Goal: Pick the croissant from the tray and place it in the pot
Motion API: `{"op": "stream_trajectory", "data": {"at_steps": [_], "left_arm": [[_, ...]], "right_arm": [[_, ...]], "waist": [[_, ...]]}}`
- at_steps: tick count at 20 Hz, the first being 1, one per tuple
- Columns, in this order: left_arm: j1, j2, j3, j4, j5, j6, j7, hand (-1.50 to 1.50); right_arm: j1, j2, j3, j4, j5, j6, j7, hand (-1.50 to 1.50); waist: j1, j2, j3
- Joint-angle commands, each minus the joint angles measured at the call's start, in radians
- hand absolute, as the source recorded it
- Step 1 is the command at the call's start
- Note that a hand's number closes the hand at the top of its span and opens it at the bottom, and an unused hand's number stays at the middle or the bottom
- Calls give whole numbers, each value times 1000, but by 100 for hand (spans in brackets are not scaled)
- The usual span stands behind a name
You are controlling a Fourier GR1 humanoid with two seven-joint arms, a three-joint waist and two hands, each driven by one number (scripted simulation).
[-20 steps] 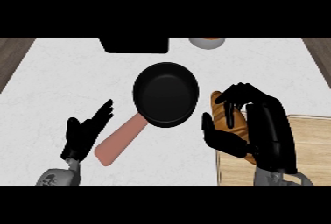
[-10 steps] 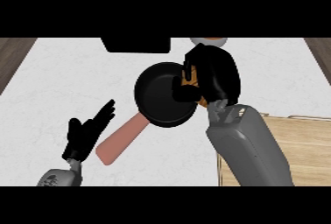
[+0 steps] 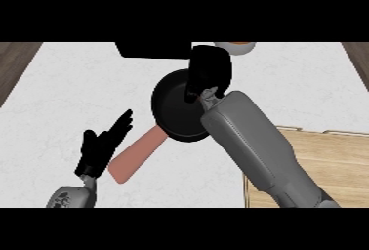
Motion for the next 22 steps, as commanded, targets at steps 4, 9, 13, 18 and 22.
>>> {"op": "stream_trajectory", "data": {"at_steps": [4, 9, 13, 18, 22], "left_arm": [[-59, -12, 1, 41, -3, -6, 3, 0], [62, 7, -23, -78, 9, -35, 24, 0], [-26, -16, -20, 38, -23, -13, -26, 0], [-49, -12, 1, 15, 1, -13, 25, 0], [-8, -23, -4, 16, -5, -2, 0, 0]], "right_arm": [[-75, 2, -42, 266, -224, 59, 180, 150], [-140, 2, 72, 385, -391, -36, 159, -150], [-160, 2, 0, 305, -381, -305, 3, -150], [-170, 2, -74, 212, -414, -609, -71, -150], [-125, 2, -107, 189, -391, -862, -88, -150]], "waist": [[28, 8, 0], [40, 1, 1], [39, 12, 1], [26, 5, 3], [5, 0, 2]]}}
